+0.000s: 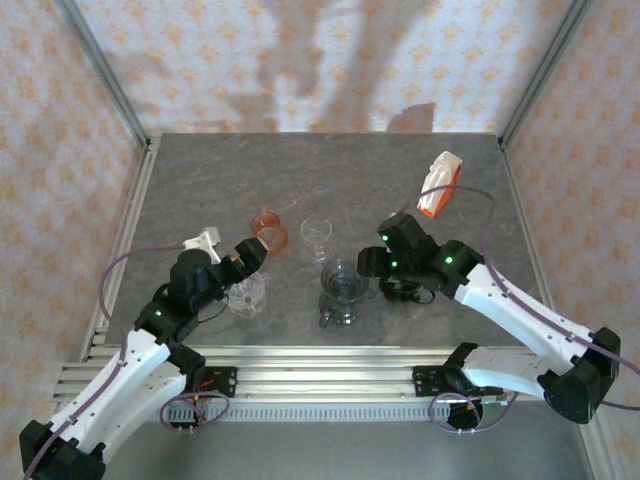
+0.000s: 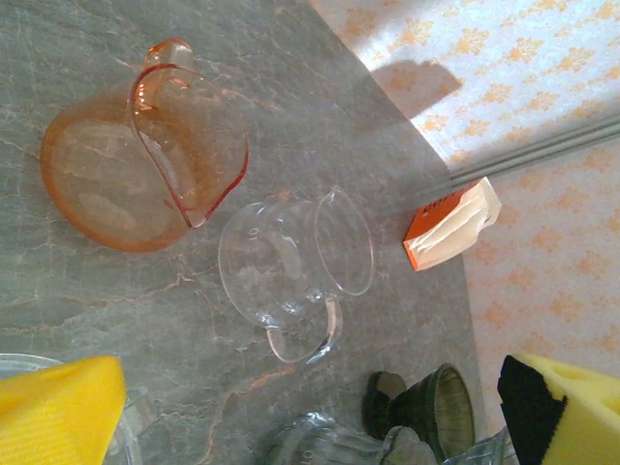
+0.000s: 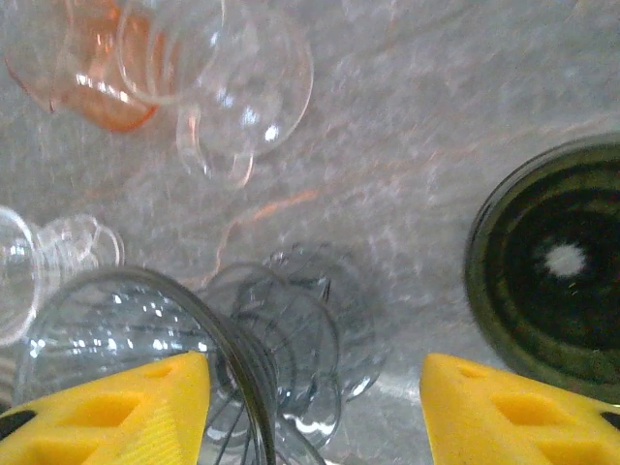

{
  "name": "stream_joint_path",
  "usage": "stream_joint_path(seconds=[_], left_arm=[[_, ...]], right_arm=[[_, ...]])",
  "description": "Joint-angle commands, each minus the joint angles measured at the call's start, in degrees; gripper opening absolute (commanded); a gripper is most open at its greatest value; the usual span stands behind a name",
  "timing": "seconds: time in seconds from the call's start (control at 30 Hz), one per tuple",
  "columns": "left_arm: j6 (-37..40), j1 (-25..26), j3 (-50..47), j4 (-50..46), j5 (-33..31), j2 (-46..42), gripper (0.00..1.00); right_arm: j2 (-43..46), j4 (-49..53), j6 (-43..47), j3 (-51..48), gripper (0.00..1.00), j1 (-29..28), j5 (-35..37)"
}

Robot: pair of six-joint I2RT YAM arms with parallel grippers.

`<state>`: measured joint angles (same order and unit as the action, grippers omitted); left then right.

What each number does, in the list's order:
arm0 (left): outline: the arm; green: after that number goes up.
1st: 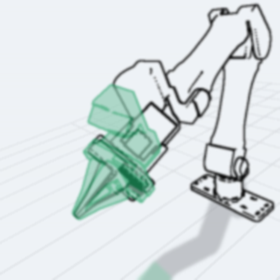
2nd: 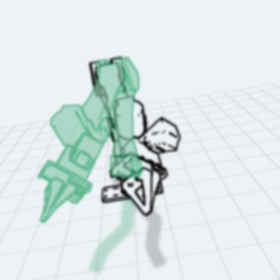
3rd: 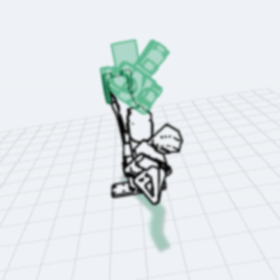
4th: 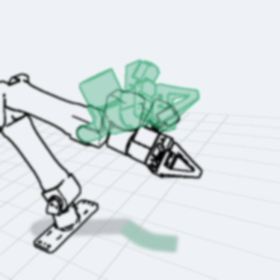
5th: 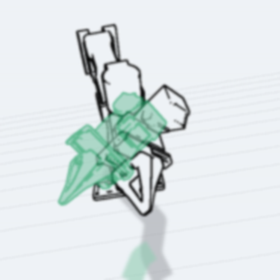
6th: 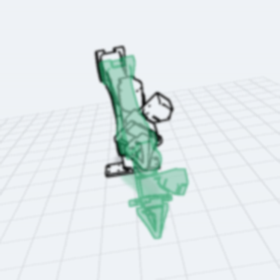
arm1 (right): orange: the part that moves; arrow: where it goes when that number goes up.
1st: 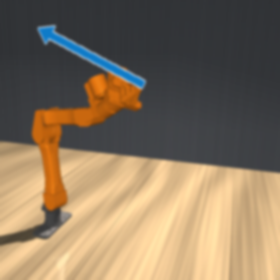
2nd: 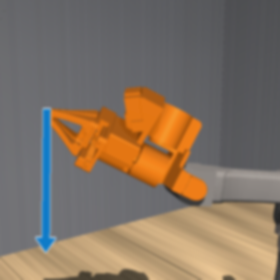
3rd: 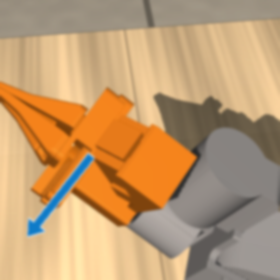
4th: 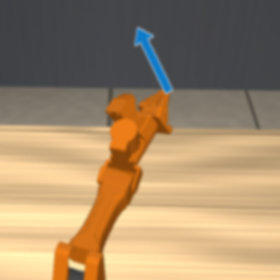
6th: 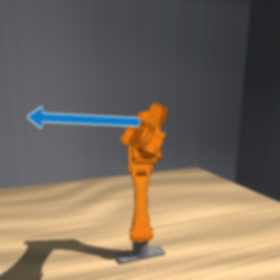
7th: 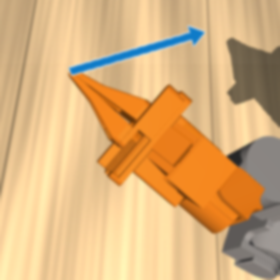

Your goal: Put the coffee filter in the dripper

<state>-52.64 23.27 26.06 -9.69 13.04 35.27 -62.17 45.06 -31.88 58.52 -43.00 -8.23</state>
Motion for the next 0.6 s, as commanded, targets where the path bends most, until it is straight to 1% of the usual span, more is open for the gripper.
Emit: stream_joint_path(seconds=[0.0, 0.13, 0.2, 0.3, 0.37, 0.43, 0.57], left_arm=[[-0.82, 0.29, 1.10, -1.32, -1.51, 0.57, 0.99], [0.68, 0.34, 2.44, -2.86, -0.29, 1.95, 1.00], [1.06, 0.30, 2.33, -2.05, 0.85, 2.34, 0.99], [0.60, 0.31, 1.81, -1.43, 1.27, 2.23, 0.95], [0.39, 0.32, 1.64, -1.56, 1.13, 1.98, 0.90], [0.52, 0.29, 1.62, -1.75, 1.28, 1.84, 0.90], [0.71, 0.36, 1.73, -1.94, 1.10, 1.99, 0.89]], right_arm=[[1.67, 1.71, 2.28, 4.82, 0.60, 3.33, 8.79], [-0.85, -1.94, 4.61, 6.95, 0.59, 13.63, 5.35], [-3.47, -3.70, 5.97, 8.31, 0.59, 18.62, 5.46], [-9.03, -5.94, 7.00, 10.91, 0.57, 25.83, 6.95], [-13.20, -7.35, 7.78, 12.72, 0.56, 29.61, 9.15], [-17.44, -8.03, 8.29, 14.94, 0.54, 32.10, 11.39], [-26.71, -7.61, 7.60, 20.20, 0.51, 36.89, 11.44]])
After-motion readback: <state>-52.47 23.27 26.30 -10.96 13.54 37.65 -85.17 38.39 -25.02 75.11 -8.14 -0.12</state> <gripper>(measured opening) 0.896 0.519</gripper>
